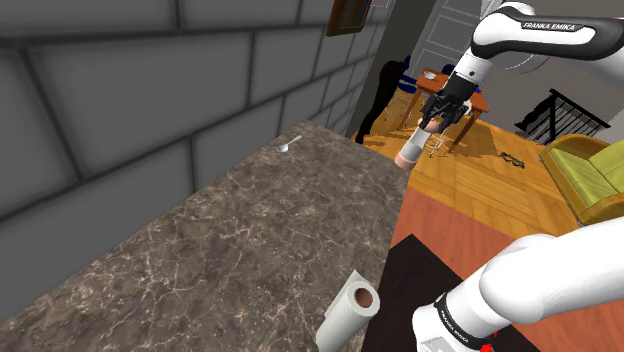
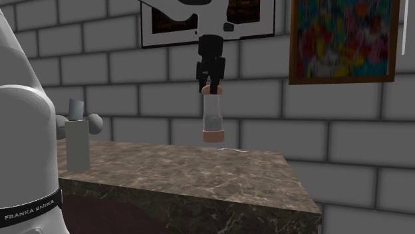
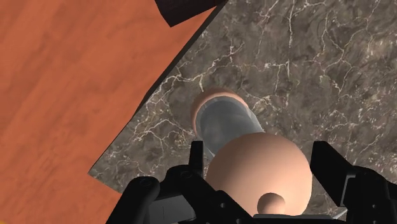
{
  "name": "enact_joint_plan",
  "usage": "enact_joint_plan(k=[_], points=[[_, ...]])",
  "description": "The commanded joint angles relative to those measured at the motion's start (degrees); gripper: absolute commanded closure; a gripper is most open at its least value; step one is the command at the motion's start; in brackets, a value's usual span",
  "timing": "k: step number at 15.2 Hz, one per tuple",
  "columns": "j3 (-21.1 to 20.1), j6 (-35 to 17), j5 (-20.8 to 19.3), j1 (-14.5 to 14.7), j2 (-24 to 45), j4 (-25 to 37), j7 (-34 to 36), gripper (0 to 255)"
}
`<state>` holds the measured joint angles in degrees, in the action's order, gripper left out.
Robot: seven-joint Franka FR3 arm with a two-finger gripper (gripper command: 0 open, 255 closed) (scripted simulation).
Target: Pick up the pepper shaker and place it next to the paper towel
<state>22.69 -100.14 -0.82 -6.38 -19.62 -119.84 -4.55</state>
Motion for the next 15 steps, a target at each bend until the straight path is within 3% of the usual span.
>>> enact_joint_plan(k=[1, 15], points=[[-0.07, 1.66, 0.08, 0.07, 0.15, 1.80, 0.08, 255], [-0.33, 12.41, 0.83, 0.59, 1.92, 14.24, 0.51, 255]])
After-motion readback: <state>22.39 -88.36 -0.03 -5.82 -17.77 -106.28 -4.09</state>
